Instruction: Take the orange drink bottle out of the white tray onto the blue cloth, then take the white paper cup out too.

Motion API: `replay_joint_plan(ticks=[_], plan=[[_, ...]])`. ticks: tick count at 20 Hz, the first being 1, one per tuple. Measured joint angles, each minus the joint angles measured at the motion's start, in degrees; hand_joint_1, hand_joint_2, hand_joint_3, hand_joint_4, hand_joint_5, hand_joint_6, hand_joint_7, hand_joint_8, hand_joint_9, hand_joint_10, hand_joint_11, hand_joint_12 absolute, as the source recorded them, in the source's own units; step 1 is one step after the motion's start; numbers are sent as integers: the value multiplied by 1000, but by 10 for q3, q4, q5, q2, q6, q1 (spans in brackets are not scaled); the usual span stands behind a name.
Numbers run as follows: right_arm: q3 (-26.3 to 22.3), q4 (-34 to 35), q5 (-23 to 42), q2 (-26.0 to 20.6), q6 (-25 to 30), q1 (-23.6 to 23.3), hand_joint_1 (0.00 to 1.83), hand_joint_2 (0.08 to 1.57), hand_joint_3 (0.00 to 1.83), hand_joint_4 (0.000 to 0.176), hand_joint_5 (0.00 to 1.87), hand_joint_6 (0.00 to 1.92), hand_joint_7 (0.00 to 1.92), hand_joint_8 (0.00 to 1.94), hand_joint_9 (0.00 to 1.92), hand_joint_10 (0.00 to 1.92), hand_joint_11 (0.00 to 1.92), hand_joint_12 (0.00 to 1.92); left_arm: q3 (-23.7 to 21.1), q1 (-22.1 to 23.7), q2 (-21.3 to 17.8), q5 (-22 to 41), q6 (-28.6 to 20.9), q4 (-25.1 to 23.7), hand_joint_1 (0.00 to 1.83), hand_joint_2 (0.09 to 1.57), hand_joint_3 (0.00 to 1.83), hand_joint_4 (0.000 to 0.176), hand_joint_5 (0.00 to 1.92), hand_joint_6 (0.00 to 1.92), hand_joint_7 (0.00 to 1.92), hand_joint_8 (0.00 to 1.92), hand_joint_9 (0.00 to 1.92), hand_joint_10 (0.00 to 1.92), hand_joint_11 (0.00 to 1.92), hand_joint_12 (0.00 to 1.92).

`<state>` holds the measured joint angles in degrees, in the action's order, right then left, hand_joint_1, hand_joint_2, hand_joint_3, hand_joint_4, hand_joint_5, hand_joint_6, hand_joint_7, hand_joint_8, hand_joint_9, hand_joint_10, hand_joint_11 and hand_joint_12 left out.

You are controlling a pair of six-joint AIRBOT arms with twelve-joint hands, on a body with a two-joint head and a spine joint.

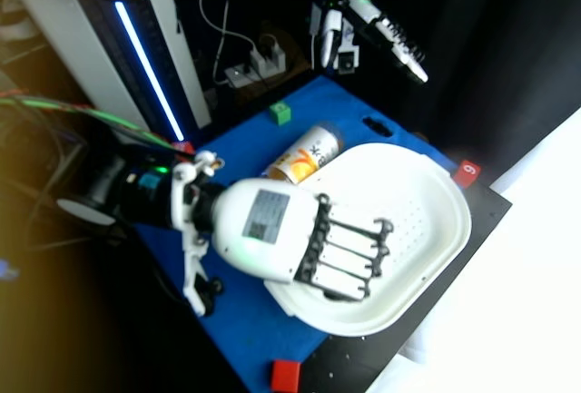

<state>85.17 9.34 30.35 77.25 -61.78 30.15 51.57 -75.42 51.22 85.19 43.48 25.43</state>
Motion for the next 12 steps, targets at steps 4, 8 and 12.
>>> replay_joint_plan(ticks=[4, 8, 12], plan=[[-40, -7, -2, -31, 0, 0, 916, 1197, 0, 0, 51, 1210, 225, 949, 361, 1385, 369, 1854, 0, 0, 1, 0, 0, 0, 503, 1159, 9, 87, 0, 0, 0, 0, 0, 0, 0, 0], [-116, -41, 65, -97, 0, 0, 859, 1228, 7, 0, 3, 1287, 194, 1169, 326, 1568, 388, 1920, 0, 0, 1, 2, 0, 2, 471, 1151, 2, 99, 0, 0, 0, 0, 0, 0, 0, 0], [-187, -57, 151, -149, 0, -2, 962, 1238, 3, 0, 0, 1302, 121, 1267, 197, 1703, 369, 1921, -2, -7, 1, 9, -2, 5, 503, 1151, 0, 117, 0, 0, 0, 0, 0, 0, 0, 0]])
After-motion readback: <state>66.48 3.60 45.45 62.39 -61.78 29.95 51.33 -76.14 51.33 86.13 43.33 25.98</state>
